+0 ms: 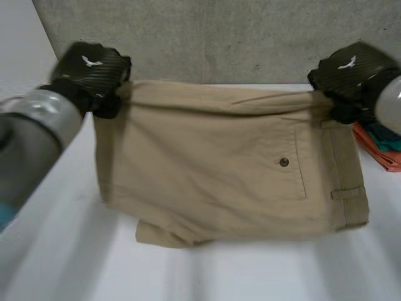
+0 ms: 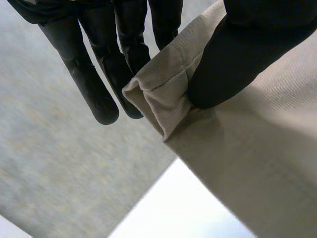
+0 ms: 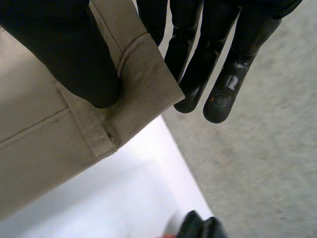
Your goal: Fold the laundry.
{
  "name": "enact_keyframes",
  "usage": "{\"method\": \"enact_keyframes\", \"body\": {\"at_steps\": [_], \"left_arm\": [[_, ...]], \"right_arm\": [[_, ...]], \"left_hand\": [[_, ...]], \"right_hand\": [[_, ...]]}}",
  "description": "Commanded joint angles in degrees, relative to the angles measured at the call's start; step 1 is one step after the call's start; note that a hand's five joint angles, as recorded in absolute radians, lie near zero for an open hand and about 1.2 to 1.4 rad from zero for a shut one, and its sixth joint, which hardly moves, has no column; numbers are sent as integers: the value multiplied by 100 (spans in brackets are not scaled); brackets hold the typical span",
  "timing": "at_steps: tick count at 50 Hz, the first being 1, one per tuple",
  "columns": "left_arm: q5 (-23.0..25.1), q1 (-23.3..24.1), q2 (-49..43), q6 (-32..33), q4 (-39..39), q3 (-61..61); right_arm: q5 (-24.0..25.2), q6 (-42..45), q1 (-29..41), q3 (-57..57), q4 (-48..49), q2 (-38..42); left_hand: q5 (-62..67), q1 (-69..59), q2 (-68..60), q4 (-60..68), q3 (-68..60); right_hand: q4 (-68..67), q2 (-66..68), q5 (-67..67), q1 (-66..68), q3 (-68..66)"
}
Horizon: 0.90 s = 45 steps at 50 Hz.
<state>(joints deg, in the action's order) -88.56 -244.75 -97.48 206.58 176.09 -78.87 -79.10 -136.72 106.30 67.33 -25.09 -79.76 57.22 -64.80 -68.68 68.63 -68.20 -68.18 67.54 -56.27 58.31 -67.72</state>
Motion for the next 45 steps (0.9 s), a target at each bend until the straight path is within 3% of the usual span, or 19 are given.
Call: {"method": "enact_keyframes", "body": {"at_steps": [1, 5, 6, 10, 12, 23, 30, 38, 45], "left_arm": [[-30, 76, -2028, 136, 810, 2390], [-144, 76, -2302, 198, 2154, 3403], [-188, 76, -2302, 198, 2453, 3509], [-425, 146, -2135, 163, 3711, 3572], [-530, 260, -1942, 145, 4108, 3440], [-540, 349, -1441, 145, 4161, 1402], [-548, 366, -1695, 154, 4126, 294], [-566, 419, -2591, 172, 3670, -602], [-583, 507, -2610, 198, 2800, -1393]], "right_arm": [[-579, -320, 233, -1352, 1152, 1533], [-931, -610, 339, -1784, 3198, 1745], [-1019, -689, 347, -1793, 4117, 1736], [-1063, -734, 382, -1767, 5643, 1666], [-1072, -751, 426, -1819, 5699, 1657], [-993, -857, 602, -1337, 5120, 1727], [-923, -848, 602, -581, 4970, 2386], [-844, -577, 611, 87, 4681, 3545], [-879, 13, 646, 570, 3907, 3460]], "left_hand": [[1278, -1520, -1132, 1137, -1180], [1278, -1520, -1132, 1137, -1180], [1278, -1520, -1132, 1137, -1180], [1278, -1520, -1132, 1137, -1180], [1278, -1520, -1132, 1137, -1180], [1278, -1520, -1132, 1137, -1180], [1278, -1520, -1132, 1137, -1180], [1278, -1520, -1132, 1137, -1180], [1278, -1520, -1132, 1137, -1180]], "right_hand": [[-1182, 1246, -1373, 2169, -1228], [-1182, 1246, -1373, 2169, -1228], [-1182, 1246, -1373, 2169, -1228], [-1182, 1246, -1373, 2169, -1228], [-1182, 1246, -1373, 2169, -1228], [-1182, 1246, -1373, 2169, -1228], [-1182, 1246, -1373, 2169, -1228], [-1182, 1246, -1373, 2169, -1228], [-1182, 1246, -1373, 2169, -1228]]}}
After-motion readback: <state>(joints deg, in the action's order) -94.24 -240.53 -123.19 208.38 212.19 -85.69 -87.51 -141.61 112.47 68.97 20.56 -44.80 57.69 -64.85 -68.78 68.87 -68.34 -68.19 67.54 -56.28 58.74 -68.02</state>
